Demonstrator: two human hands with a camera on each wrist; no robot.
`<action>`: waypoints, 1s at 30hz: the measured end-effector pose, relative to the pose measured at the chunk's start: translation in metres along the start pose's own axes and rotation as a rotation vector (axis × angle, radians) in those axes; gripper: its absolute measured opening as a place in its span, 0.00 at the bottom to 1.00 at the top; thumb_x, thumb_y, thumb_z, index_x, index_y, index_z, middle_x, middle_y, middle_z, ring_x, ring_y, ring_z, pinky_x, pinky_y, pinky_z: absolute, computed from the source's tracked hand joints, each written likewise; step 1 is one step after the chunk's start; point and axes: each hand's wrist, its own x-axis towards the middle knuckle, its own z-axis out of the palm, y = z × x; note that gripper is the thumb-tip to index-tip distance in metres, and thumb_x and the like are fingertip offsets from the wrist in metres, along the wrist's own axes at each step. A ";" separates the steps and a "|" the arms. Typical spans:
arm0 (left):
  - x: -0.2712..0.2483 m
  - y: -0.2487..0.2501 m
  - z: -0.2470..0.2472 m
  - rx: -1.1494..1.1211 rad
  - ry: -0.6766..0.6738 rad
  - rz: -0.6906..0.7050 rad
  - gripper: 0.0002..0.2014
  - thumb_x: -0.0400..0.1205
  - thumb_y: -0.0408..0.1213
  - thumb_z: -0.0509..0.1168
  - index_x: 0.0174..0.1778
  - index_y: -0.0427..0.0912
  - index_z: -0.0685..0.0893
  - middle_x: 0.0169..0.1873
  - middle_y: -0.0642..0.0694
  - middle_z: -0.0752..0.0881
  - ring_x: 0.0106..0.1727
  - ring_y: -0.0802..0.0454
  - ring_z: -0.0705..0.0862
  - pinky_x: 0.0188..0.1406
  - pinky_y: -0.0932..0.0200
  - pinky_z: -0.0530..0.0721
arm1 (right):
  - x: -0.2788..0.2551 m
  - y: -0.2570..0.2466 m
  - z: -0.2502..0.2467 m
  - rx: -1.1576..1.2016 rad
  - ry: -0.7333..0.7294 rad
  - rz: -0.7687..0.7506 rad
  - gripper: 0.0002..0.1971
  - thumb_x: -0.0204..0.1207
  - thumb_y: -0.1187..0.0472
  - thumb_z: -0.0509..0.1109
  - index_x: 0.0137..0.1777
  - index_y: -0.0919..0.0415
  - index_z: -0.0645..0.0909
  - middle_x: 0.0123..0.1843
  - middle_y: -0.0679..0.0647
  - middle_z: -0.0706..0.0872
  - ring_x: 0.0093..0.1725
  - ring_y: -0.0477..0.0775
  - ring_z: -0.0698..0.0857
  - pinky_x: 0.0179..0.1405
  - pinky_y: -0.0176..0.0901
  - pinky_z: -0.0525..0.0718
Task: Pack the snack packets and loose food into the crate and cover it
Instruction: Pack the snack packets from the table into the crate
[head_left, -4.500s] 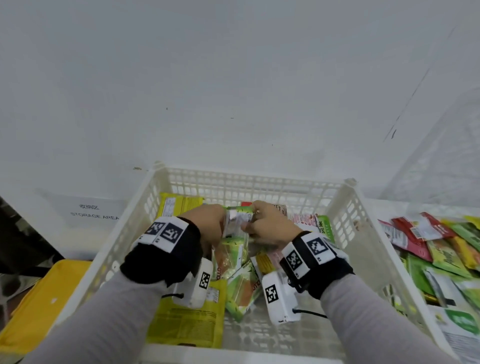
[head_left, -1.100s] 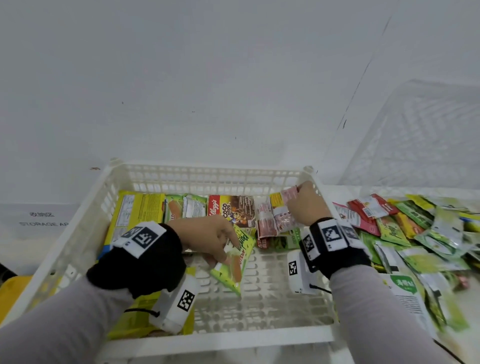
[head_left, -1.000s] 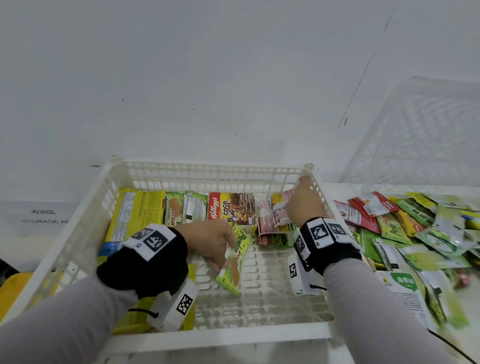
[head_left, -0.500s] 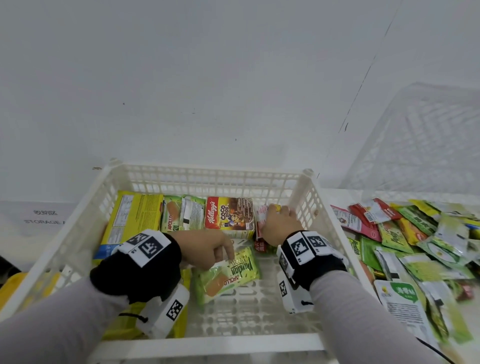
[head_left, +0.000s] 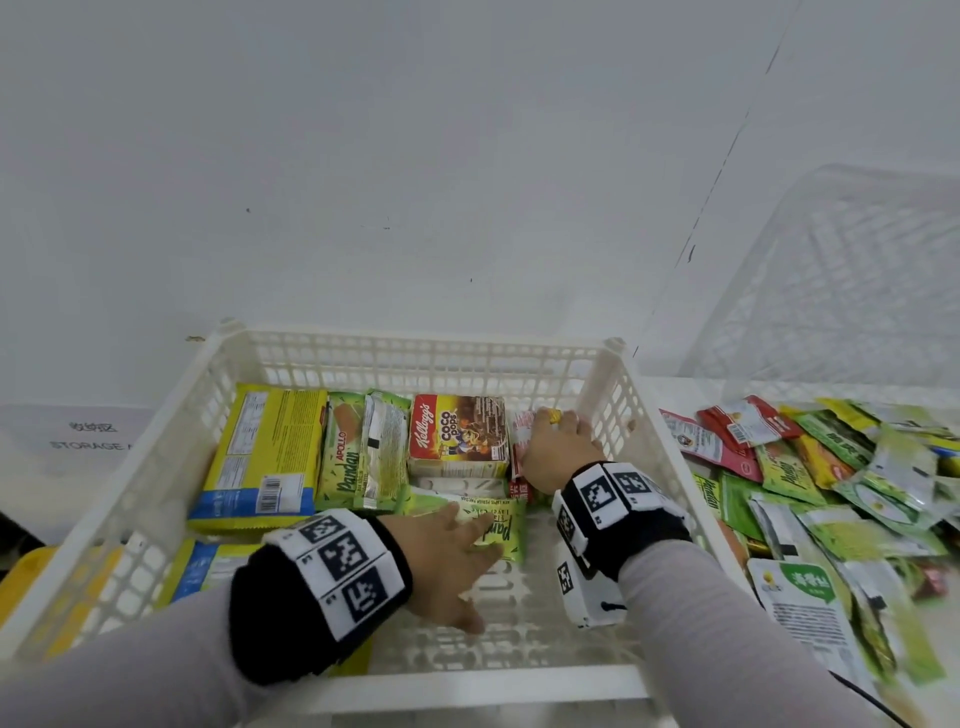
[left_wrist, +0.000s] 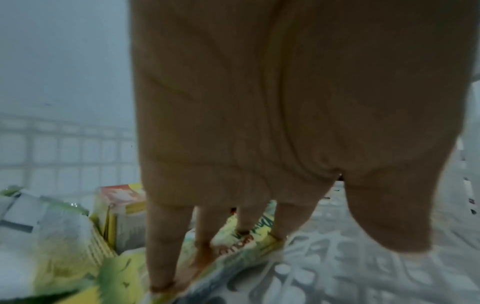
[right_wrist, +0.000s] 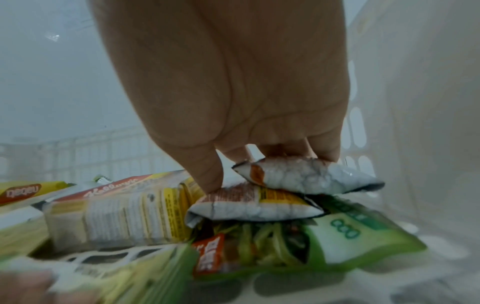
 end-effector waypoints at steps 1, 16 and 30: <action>0.002 0.001 0.000 -0.026 -0.012 -0.029 0.38 0.83 0.61 0.50 0.83 0.49 0.39 0.81 0.46 0.33 0.81 0.35 0.36 0.79 0.32 0.49 | 0.000 0.000 0.002 0.000 0.011 -0.001 0.31 0.84 0.56 0.51 0.83 0.60 0.43 0.84 0.66 0.42 0.83 0.68 0.43 0.81 0.61 0.48; 0.013 -0.004 -0.003 -0.089 0.104 -0.063 0.41 0.82 0.58 0.57 0.83 0.47 0.40 0.82 0.44 0.37 0.82 0.34 0.44 0.77 0.35 0.57 | -0.012 -0.003 -0.003 -0.013 0.023 0.002 0.32 0.85 0.51 0.53 0.83 0.62 0.46 0.84 0.66 0.44 0.83 0.66 0.48 0.81 0.61 0.52; 0.004 -0.040 -0.019 -0.500 0.881 0.068 0.09 0.83 0.41 0.62 0.55 0.50 0.85 0.51 0.54 0.85 0.49 0.58 0.82 0.48 0.59 0.80 | -0.131 0.032 -0.103 0.116 0.013 -0.286 0.29 0.84 0.44 0.55 0.81 0.56 0.60 0.80 0.50 0.68 0.78 0.50 0.66 0.73 0.41 0.62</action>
